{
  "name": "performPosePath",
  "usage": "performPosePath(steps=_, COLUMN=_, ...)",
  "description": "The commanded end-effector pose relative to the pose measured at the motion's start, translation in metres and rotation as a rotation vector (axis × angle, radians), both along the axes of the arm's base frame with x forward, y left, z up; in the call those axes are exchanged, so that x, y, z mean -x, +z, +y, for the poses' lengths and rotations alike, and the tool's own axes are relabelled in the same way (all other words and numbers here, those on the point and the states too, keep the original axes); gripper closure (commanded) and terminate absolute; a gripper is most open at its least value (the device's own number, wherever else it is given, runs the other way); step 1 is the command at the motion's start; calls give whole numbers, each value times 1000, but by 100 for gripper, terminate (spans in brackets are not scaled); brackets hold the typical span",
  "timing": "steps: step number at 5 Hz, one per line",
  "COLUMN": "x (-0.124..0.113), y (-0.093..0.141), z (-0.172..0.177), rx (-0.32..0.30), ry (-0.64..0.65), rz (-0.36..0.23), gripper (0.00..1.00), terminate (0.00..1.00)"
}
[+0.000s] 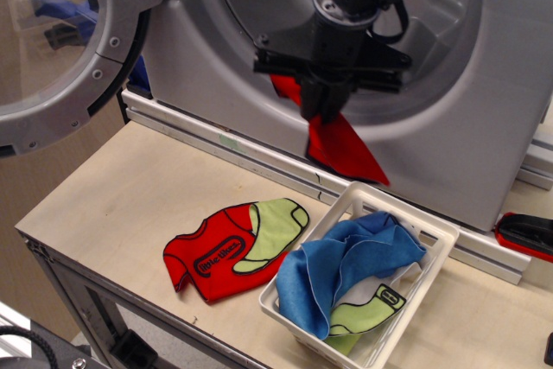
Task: Take clothes out of laundry machine
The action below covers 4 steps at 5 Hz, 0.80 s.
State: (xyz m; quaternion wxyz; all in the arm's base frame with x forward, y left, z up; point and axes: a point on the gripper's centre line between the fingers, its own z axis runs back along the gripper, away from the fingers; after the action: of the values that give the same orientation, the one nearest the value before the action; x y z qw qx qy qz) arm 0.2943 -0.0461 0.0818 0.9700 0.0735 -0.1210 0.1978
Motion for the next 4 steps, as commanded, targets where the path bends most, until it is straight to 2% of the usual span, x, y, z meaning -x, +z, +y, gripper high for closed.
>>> performPosePath(steps=1, x=16, y=-9, z=-29, rx=93, ry=-104, rz=29, gripper=100, terminate=0)
performPosePath(steps=2, x=22, y=-26, z=-37, rx=96, ry=-117, rz=35, gripper=100, terminate=0)
performPosePath(steps=4, x=40, y=-78, z=-32, rx=133, ry=-241, rz=33, gripper=100, terminate=0)
